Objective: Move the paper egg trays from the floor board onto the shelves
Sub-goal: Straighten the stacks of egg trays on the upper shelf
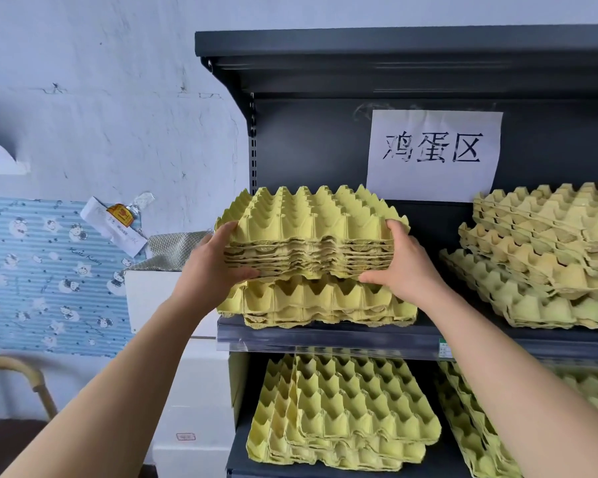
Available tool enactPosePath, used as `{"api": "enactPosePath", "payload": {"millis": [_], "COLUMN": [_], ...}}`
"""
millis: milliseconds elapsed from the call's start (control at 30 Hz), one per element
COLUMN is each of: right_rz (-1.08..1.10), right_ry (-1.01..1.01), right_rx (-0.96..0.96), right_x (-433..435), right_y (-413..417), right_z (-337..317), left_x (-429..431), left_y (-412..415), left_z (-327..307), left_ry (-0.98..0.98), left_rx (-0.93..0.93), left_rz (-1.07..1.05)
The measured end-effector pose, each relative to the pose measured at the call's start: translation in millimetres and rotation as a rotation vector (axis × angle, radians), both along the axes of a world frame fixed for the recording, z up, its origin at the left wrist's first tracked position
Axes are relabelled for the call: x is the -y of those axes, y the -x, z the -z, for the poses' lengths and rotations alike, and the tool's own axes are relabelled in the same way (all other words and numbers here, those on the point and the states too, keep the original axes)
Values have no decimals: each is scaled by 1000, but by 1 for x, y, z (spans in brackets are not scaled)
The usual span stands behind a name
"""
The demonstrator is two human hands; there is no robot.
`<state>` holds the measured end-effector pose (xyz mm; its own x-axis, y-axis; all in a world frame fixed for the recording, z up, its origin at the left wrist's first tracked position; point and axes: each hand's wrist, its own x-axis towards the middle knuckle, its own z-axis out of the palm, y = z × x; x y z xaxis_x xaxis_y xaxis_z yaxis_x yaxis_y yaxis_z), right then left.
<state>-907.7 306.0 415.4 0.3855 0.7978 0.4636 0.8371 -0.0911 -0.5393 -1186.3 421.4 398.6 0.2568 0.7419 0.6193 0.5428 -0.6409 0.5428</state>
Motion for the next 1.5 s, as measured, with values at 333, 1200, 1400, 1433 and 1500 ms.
{"api": "enactPosePath", "payload": {"millis": [333,1200,1400,1433,1500], "right_rz": [-14,-83,-45,-45,-49], "right_ry": [102,-103,-79,-61,-27], "right_rx": [33,-133,-92,-110,-134], "right_x": [-7,-2,13,14,14], "right_y": [12,-9,-32,-33,-35], "right_z": [32,8,9,16,31], "left_x": [-1,16,23,21,18], "left_y": [11,-15,-37,-40,-42], "left_z": [45,2,11,17,30], "left_ry": [88,12,19,35,70], "left_rx": [-39,147,109,91,47], "left_rz": [-27,-21,1,6,4]}}
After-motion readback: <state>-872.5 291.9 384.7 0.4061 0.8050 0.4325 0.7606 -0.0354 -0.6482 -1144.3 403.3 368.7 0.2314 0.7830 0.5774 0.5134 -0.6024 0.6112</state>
